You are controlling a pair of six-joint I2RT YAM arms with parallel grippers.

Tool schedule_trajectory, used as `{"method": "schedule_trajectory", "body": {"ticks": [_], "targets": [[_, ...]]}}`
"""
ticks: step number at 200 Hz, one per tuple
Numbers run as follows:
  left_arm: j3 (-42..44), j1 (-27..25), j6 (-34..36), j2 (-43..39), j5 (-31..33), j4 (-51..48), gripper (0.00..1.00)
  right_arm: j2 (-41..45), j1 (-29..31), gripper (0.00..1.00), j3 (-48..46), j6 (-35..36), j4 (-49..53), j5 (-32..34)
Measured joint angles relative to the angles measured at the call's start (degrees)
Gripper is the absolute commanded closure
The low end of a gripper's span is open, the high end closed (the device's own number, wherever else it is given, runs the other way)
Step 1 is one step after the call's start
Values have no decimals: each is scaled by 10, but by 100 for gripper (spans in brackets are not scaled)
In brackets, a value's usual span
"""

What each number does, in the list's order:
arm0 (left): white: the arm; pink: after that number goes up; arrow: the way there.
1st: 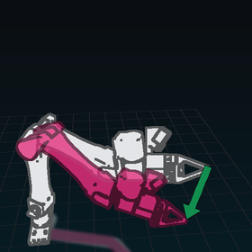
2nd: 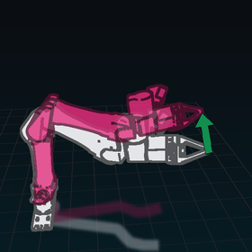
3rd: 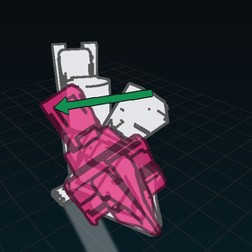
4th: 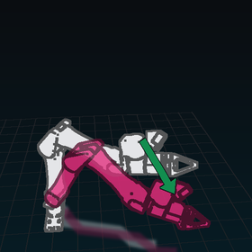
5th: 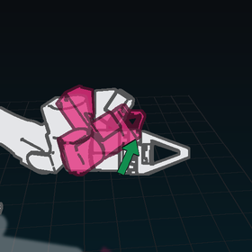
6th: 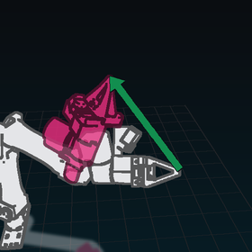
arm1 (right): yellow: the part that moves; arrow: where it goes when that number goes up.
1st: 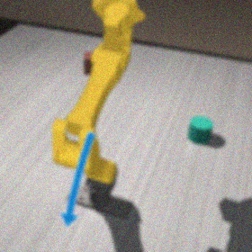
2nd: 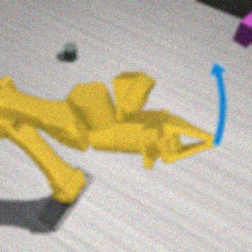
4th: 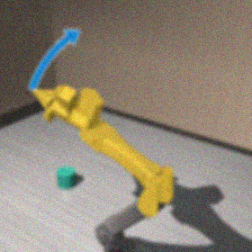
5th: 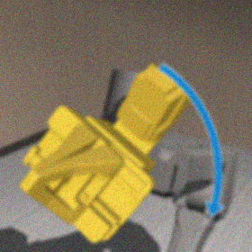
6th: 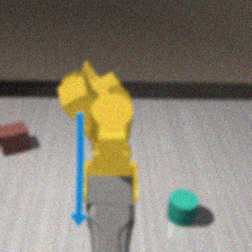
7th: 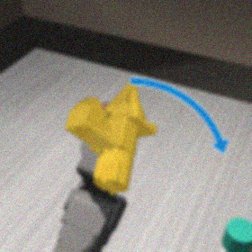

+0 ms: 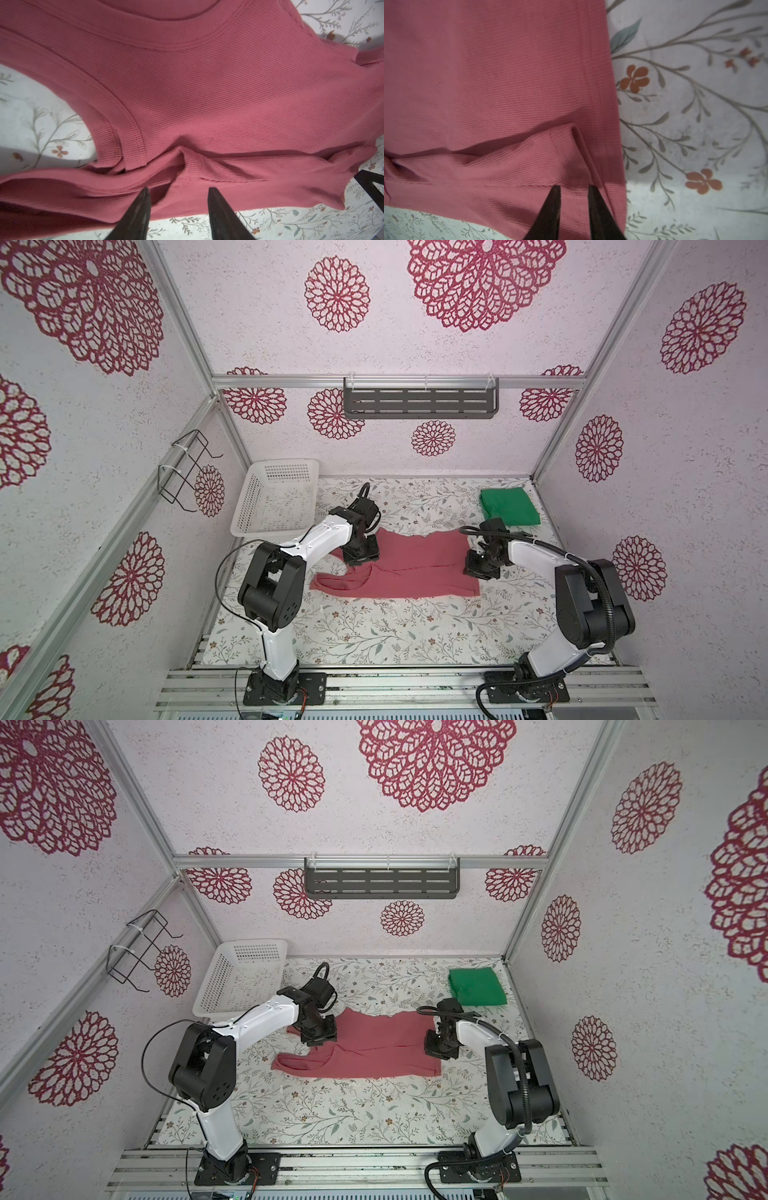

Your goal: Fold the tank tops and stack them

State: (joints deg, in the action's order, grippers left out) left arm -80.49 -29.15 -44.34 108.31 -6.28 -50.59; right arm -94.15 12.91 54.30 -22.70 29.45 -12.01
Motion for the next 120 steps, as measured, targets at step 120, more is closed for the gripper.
{"method": "schedule_trajectory", "body": {"ticks": [120], "targets": [[4,-33,-19,50,-15,24,92,-4,9,100,0,-11,2,16]]}}
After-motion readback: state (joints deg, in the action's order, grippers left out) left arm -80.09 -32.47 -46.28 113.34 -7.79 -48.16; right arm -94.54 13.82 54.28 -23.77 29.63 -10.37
